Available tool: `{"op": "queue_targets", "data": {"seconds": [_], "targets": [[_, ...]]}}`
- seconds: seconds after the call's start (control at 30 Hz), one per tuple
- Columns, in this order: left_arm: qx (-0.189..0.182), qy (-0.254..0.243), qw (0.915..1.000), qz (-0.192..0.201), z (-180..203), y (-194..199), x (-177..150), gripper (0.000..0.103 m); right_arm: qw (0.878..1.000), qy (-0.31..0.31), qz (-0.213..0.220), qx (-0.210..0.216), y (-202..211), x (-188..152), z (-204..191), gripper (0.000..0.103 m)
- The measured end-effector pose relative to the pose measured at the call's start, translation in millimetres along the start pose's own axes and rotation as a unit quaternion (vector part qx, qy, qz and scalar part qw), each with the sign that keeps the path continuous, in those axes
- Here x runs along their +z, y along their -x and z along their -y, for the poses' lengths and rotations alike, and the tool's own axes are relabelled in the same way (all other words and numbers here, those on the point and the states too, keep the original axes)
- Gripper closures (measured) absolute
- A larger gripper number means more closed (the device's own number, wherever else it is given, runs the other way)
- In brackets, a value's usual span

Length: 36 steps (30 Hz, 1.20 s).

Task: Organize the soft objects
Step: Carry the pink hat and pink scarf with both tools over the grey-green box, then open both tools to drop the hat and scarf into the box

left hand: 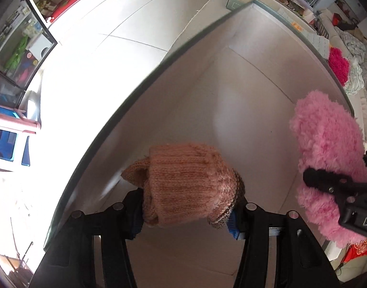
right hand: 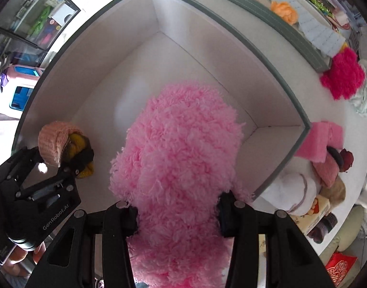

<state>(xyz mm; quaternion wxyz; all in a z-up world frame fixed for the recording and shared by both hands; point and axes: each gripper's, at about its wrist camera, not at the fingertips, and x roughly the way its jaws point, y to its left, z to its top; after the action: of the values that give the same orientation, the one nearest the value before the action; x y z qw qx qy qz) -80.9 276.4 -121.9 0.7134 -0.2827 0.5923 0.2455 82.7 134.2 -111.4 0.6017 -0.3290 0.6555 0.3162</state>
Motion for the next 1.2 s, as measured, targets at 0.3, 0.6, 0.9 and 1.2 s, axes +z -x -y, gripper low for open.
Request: {"op": "queue_targets", "data": {"seconds": [0.3,0.6,0.9,1.2], "targets": [[0.002,0.031,0.9992,0.027,32.8,42.8,-30.7,0.048,0.997,0.067,0.042,0.001,43.6,2.9,-4.0,0.055],[0.012,0.097,0.9951,0.013,21.5,48.8,-46.9,0.048,0.991,0.126,0.048,-0.001,70.4,-12.6,-5.2,0.054],[0.020,0.100,0.9947,0.010,15.5,54.1,-47.3,0.048,0.988,0.151,0.033,-0.003,70.4,-12.7,-11.9,0.053],[0.024,0.087,0.9959,0.002,21.8,59.5,-57.6,0.005,0.988,0.150,0.015,0.027,53.7,-3.5,-31.5,0.006]]}}
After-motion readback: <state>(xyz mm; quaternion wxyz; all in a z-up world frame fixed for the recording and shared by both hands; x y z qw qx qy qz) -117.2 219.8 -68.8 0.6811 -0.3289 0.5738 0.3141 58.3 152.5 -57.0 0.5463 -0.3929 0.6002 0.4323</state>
